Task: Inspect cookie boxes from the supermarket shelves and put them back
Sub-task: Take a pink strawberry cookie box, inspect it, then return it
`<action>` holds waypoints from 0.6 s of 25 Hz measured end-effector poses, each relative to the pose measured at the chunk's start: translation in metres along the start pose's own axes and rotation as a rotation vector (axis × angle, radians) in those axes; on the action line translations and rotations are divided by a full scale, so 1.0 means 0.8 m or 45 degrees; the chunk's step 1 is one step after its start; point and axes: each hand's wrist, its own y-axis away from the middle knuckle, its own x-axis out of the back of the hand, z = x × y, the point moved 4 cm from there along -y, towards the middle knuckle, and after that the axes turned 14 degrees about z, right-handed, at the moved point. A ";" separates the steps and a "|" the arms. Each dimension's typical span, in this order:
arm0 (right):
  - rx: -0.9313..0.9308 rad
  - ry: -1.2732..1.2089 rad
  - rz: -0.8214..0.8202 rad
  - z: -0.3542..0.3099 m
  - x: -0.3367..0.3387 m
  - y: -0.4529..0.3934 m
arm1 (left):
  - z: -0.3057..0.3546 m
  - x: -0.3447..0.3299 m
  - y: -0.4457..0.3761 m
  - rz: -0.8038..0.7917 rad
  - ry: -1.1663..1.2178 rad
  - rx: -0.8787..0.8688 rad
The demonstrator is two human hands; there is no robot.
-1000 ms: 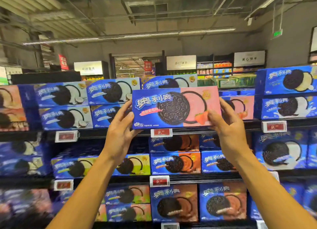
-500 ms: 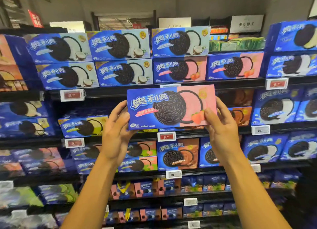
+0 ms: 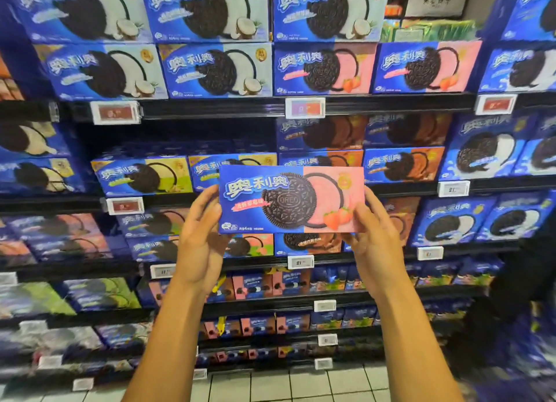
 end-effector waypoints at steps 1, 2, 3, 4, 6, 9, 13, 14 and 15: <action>-0.017 0.019 -0.015 0.004 0.002 0.001 | -0.003 0.003 0.001 0.011 0.006 0.005; -0.033 0.045 -0.028 0.008 0.003 0.003 | -0.007 0.007 0.002 0.024 0.004 0.015; -0.043 0.060 -0.030 0.011 0.005 0.005 | -0.010 0.011 0.004 0.038 -0.005 0.021; -0.042 0.056 -0.022 0.013 0.006 0.005 | -0.012 0.014 0.005 0.048 -0.012 0.020; -0.029 0.030 -0.013 0.016 0.007 0.004 | -0.014 0.019 0.007 0.046 -0.025 0.014; -0.008 0.006 -0.010 0.021 0.007 0.002 | -0.010 0.019 0.010 0.046 -0.034 0.007; -0.207 -0.051 0.126 0.054 0.016 -0.006 | -0.001 0.002 0.023 -0.056 -0.071 -0.044; -0.295 -0.087 0.171 0.066 0.019 -0.006 | -0.003 -0.005 0.029 -0.109 -0.091 -0.052; -0.388 -0.143 0.215 0.079 0.021 -0.004 | -0.005 -0.012 0.037 -0.152 -0.123 -0.064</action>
